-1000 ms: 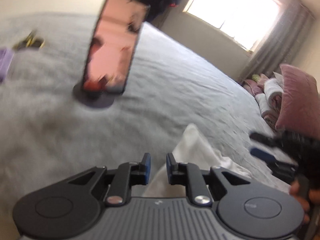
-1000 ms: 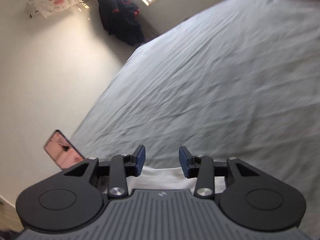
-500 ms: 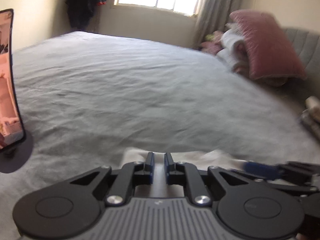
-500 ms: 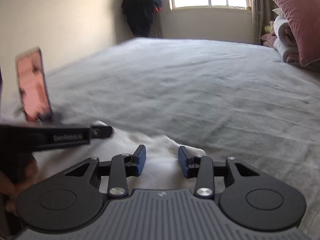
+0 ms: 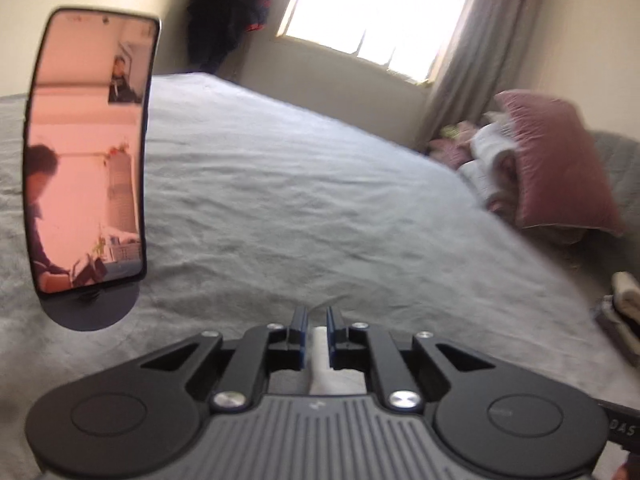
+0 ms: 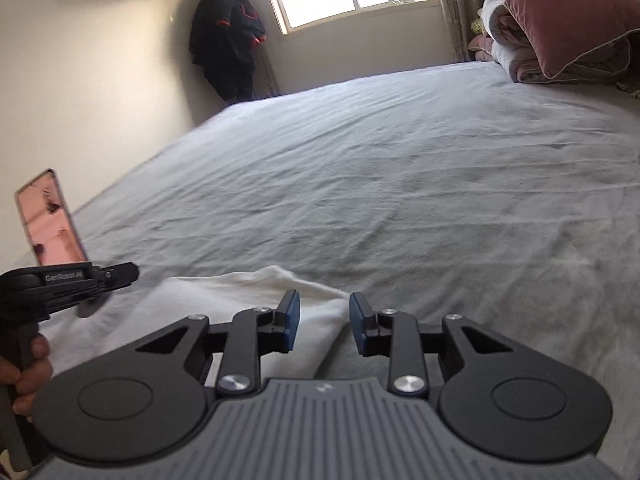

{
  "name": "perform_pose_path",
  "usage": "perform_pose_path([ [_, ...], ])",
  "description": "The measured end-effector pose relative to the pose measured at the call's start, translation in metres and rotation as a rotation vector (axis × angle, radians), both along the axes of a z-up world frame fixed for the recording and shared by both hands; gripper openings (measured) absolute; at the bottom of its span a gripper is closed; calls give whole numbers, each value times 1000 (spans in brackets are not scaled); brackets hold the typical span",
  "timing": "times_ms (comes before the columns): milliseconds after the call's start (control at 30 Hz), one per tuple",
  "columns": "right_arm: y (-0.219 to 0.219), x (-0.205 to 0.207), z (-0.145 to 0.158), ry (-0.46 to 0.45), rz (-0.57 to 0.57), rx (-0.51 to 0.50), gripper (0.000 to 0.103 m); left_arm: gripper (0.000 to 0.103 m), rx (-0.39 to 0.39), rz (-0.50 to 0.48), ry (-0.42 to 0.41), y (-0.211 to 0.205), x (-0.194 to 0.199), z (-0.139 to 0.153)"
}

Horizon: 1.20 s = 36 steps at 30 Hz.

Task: Fold clothes
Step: 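Open both grippers and release the folded pants, then lower both open grippers to the edge of the folded white pants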

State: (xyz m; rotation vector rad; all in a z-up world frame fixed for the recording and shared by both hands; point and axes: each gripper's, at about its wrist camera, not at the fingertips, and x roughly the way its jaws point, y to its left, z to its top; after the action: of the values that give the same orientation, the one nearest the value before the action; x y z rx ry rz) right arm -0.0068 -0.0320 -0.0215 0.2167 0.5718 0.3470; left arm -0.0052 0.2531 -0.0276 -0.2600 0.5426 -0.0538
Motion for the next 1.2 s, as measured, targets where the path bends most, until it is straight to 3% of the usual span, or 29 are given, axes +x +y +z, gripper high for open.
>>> perform_pose_path([
  [233,45,-46,2,-72,137,-103,37,15,72,-132,-9,-3,-36,-9],
  [367,52,-65,-14,-73,139,-150,39,22,114,-207,-14,-4,-57,-14],
  [433,44,-75,-22,-76,120,-144,40,29,107,-217,-10,1,-65,-15],
  [500,33,-83,-27,-72,109,-122,47,31,87,-218,3,11,-70,-14],
  [667,9,-96,-33,-50,113,-54,50,37,81,-195,52,27,-74,-13],
  [733,3,-96,-33,-32,109,-26,50,43,42,-177,68,33,-72,-15],
  [767,2,-96,-32,-22,107,-12,52,51,7,-173,77,36,-71,-16],
  [867,-5,-96,-28,11,112,45,62,76,-172,-190,91,51,-70,-20],
  [967,-17,-95,-27,56,119,150,68,85,-333,-200,92,61,-66,-24],
  [1100,-36,-84,-34,154,103,356,70,87,-424,-180,99,63,-58,-29],
  [1200,-51,-78,-38,213,82,502,71,90,-414,-162,100,57,-50,-28],
])
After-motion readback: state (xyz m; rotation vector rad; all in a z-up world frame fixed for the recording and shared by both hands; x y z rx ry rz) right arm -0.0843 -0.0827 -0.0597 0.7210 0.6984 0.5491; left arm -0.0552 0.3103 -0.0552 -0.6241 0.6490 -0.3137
